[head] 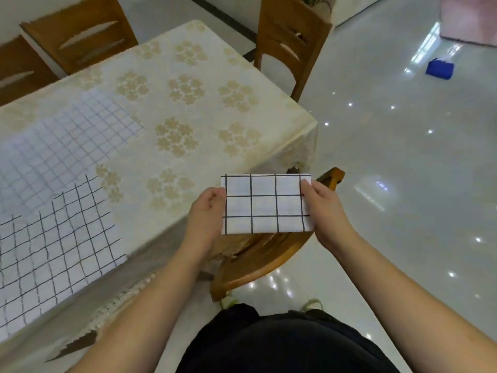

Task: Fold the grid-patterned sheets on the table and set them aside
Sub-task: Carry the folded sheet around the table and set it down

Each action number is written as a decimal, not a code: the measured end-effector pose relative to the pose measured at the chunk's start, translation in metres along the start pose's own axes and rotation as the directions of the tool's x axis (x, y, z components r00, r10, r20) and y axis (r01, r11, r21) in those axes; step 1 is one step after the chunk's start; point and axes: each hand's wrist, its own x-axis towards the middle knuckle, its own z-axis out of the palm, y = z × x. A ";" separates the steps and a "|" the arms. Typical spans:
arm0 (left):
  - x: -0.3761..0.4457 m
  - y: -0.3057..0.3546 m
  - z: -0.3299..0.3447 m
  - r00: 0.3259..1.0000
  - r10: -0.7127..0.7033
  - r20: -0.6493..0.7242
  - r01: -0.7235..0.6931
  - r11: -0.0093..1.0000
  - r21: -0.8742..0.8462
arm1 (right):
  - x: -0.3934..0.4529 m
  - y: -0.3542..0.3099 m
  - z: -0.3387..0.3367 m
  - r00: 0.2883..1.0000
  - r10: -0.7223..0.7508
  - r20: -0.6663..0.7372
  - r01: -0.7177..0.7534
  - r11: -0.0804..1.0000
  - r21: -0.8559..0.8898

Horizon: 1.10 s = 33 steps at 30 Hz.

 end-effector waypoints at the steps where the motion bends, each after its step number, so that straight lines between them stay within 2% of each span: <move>1: -0.004 0.002 0.017 1.000 0.015 0.008 -0.015 1.000 0.008 | 0.000 0.002 -0.016 0.999 -0.010 -0.046 0.010 1.000 0.004; 4: -0.018 0.012 0.070 0.999 0.037 0.027 -0.037 0.999 0.016 | 0.002 0.013 -0.067 0.980 -0.069 -0.189 0.070 0.998 -0.001; 10: -0.048 0.036 0.166 0.990 0.119 0.081 -0.125 0.990 0.070 | -0.005 0.027 -0.165 0.930 -0.161 -0.331 0.143 0.987 -0.079; 16: -0.068 0.044 0.224 0.976 0.162 0.145 -0.186 0.968 0.167 | -0.011 0.038 -0.238 0.889 -0.161 -0.428 0.098 0.981 -0.166; 23: -0.068 0.053 0.254 0.955 0.172 0.243 -0.208 0.969 0.133 | -0.003 0.047 -0.265 0.865 -0.156 -0.477 0.096 0.984 -0.149; 33: 0.003 0.066 0.291 0.938 0.054 0.344 -0.062 0.998 0.011 | 0.059 0.023 -0.282 0.877 -0.115 -0.467 0.040 0.985 -0.168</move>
